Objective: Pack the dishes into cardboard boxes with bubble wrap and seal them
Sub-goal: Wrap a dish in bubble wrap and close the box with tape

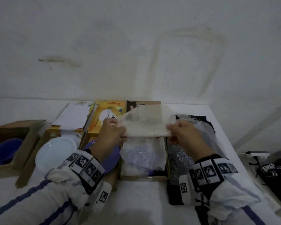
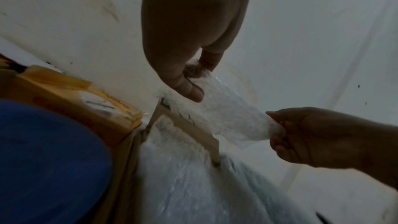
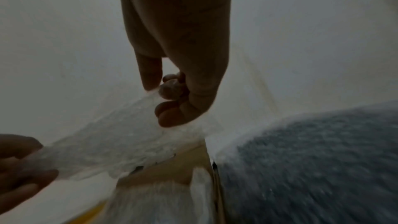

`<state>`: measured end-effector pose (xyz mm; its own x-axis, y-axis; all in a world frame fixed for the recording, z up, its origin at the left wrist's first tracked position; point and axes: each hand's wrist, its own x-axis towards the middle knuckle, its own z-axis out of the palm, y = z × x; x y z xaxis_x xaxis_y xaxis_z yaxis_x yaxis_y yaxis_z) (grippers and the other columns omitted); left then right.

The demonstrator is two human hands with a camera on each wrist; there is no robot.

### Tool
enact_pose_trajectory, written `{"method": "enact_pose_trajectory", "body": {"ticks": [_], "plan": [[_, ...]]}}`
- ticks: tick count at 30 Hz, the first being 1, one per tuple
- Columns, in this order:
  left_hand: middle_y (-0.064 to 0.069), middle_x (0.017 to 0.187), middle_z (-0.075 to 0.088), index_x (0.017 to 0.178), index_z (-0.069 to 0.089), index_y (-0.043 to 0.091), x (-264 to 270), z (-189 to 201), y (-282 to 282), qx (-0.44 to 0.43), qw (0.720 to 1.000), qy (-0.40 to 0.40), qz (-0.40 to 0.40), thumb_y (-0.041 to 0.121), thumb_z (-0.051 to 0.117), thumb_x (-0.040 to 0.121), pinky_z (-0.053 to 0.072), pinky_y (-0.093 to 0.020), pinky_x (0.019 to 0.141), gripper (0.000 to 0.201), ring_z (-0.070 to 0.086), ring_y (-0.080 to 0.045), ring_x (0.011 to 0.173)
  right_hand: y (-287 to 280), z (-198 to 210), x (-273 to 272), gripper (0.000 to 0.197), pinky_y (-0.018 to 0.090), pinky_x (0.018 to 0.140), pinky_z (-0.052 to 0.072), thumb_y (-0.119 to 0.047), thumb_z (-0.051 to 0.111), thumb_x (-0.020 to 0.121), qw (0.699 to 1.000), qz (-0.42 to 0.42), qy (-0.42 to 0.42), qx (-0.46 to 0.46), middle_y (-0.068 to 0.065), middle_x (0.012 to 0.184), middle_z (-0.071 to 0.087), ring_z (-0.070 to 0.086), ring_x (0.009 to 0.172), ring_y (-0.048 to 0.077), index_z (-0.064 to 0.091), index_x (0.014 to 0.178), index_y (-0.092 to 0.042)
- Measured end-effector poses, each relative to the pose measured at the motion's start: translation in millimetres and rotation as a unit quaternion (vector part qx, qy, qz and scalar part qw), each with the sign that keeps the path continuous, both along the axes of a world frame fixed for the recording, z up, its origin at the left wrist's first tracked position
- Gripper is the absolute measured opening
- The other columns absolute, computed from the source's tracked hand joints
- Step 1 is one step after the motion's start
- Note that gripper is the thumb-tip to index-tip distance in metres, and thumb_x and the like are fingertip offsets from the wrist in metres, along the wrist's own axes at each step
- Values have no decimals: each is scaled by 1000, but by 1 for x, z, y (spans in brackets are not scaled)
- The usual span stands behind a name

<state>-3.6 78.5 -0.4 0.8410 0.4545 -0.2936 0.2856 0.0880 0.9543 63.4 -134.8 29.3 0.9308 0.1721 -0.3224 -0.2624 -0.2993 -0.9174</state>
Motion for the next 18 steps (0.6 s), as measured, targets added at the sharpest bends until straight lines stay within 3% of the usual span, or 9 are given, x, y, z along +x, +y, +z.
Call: {"method": "enact_pose_trajectory", "body": {"ticks": [3,6,9,11,14,16,18], "plan": [[-8,100,51,112,38,17,-20,-21,-4,78,992,46,-87,-7,53,84,48,-28,47,39,59,-21,63,4,-27,-11,21,25,45,46,-6,62,85,980,79,41,-178,8,74,54,54,56,20,44,77,-14],[-4,97,54,122,36,22,-32,-42,-5,171,955,99,-221,-3,59,80,48,-20,52,54,57,-15,73,7,-45,-20,19,23,53,39,-7,62,80,914,187,-7,-359,3,85,55,52,71,16,46,83,-17],[-5,121,52,133,38,23,-32,-52,-4,348,851,188,-345,19,65,81,50,-26,80,58,56,-19,101,9,-49,-29,26,27,75,44,-16,59,83,832,255,-59,-490,10,114,53,53,99,23,49,107,-13],[-7,139,36,132,44,25,-29,-53,-3,476,783,178,-358,33,67,79,45,-34,97,58,43,-25,121,11,-50,-32,44,37,93,44,-21,59,82,777,259,-109,-564,12,126,42,46,115,30,45,122,-11],[-9,151,19,133,45,25,-22,-49,0,569,713,125,-389,42,69,77,31,-40,110,62,23,-29,136,18,-47,-31,61,47,107,31,-15,53,84,731,279,-209,-586,15,150,18,27,134,36,29,140,-12],[-9,157,7,139,37,22,-15,-51,1,552,701,135,-431,40,71,77,20,-41,116,73,9,-30,144,23,-50,-30,67,49,112,24,-6,48,85,725,333,-234,-555,13,157,-2,10,143,37,20,145,-13],[-11,159,2,145,26,20,-6,-57,1,544,679,152,-469,41,72,77,12,-42,119,85,1,-29,146,27,-55,-30,76,49,113,23,2,48,83,738,372,-203,-526,11,158,-10,0,145,35,13,148,-15]]}}
